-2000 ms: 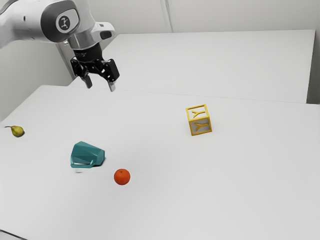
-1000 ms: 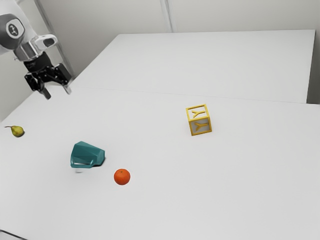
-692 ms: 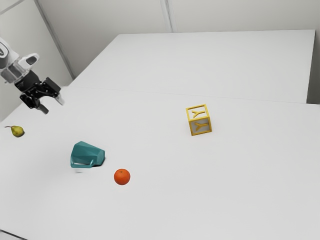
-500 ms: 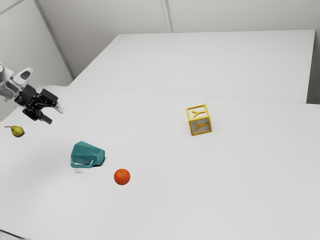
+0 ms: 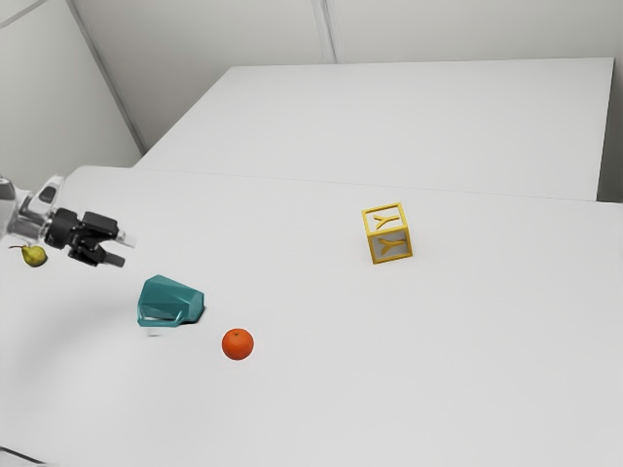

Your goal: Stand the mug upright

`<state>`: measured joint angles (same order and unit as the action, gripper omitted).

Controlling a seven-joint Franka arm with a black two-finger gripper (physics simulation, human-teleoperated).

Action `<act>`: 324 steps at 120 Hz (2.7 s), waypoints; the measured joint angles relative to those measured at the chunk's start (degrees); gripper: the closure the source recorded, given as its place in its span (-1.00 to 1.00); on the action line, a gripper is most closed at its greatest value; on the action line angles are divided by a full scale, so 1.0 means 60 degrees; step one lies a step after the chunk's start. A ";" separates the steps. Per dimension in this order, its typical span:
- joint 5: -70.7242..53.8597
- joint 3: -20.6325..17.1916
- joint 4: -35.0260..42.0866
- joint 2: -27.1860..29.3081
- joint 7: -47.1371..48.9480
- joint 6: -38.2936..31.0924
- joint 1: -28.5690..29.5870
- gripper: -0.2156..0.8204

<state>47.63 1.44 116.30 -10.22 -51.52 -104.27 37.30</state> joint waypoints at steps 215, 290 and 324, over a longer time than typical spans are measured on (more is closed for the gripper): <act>0.0475 -0.0121 0.0103 -0.1341 -0.1168 0.1226 -0.0297 0.60; -0.0225 -0.0026 0.0155 0.0657 -0.0892 0.1233 -0.1316 0.91; -0.2629 -0.0004 0.0108 0.2024 0.0152 0.0956 -0.2425 0.91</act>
<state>31.85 1.42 116.94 1.93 -50.61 -98.53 22.75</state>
